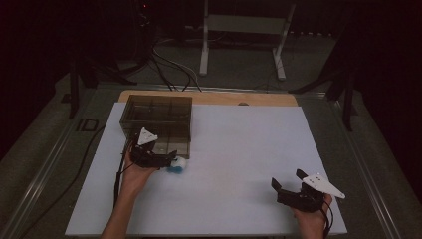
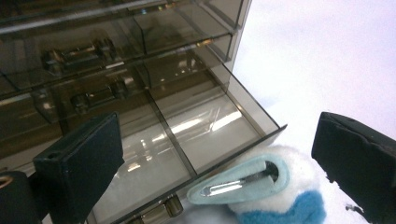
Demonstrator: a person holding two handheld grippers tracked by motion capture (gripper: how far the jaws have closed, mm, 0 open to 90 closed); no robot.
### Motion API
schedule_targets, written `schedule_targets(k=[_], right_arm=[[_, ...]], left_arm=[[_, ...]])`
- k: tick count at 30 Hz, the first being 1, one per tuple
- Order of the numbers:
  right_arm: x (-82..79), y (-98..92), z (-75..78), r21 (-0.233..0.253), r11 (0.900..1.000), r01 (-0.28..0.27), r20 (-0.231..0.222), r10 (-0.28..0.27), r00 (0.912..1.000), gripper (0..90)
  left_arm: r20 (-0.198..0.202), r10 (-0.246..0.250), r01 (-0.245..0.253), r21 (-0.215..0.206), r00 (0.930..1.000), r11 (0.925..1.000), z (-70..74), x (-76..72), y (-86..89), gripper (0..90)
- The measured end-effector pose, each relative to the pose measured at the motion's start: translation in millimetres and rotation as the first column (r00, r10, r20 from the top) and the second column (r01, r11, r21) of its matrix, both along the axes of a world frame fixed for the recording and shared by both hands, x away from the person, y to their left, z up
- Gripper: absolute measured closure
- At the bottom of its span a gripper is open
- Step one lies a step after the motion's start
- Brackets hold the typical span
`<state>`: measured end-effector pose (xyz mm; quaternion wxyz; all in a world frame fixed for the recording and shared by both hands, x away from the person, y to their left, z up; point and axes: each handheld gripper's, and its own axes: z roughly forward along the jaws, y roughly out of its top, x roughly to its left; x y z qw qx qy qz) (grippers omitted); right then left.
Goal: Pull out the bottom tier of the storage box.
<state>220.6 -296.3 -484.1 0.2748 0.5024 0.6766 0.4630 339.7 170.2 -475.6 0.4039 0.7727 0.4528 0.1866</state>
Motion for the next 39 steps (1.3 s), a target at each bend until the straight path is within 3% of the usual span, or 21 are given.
schedule_targets(k=[13,19,39], right_arm=[[-1.6,-0.7,-0.4,0.002,1.0,0.002,0.0,-0.002,1.0,2.9],[-1.0,-0.5,0.4,0.002,1.0,-0.004,0.006,0.004,1.0,2.9],[-1.4,-1.6,1.4,0.008,1.0,0.001,0.008,-0.001,1.0,2.8]], left_arm=[[0.043,0.029,-0.029,0.012,0.9987,0.9995,11.0,-12.2,-2.6,3.6],[0.038,0.034,-0.035,0.034,0.9987,0.9988,11.8,-16.5,-5.2,3.6],[0.048,0.072,-0.073,0.025,0.9962,0.997,10.0,-31.5,-2.2,3.7]])
